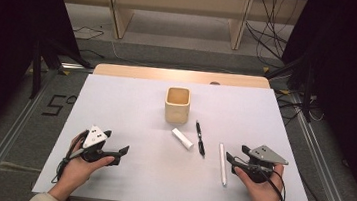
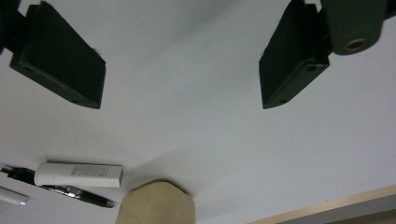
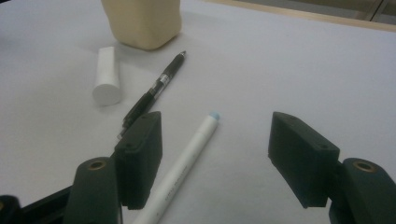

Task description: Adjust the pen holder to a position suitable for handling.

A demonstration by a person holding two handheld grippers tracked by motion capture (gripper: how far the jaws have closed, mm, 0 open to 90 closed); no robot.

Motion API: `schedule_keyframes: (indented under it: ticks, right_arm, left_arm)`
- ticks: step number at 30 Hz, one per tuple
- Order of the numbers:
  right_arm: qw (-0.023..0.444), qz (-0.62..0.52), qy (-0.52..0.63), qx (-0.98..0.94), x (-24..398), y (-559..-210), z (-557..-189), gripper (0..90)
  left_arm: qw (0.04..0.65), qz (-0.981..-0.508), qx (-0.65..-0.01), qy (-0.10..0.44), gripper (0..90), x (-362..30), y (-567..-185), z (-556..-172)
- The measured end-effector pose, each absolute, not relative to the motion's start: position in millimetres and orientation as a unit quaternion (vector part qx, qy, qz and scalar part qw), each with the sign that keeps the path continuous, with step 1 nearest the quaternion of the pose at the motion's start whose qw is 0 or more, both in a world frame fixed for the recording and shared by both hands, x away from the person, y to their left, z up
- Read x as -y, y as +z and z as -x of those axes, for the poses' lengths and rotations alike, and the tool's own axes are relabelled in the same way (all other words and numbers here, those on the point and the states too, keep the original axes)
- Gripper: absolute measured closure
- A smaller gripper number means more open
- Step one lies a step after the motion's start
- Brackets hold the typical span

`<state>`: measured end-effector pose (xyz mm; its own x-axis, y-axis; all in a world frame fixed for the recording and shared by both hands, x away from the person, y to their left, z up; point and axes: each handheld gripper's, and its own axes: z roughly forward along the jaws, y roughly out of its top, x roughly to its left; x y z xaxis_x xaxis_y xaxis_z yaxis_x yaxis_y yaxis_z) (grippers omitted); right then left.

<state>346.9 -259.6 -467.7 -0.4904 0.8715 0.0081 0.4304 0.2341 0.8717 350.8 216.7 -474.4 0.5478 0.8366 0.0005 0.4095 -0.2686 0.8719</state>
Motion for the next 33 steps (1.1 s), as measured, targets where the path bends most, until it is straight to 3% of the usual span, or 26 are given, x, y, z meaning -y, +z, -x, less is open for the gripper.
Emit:
schedule_keyframes:
  ticks: [33]
  right_arm:
    - [0.256,-0.437,0.437,-0.743,259.7,-468.1,-346.4,34.4]
  left_arm:
    - [0.445,-0.76,-0.407,0.242,15.0,-216.2,-474.3,-350.9]
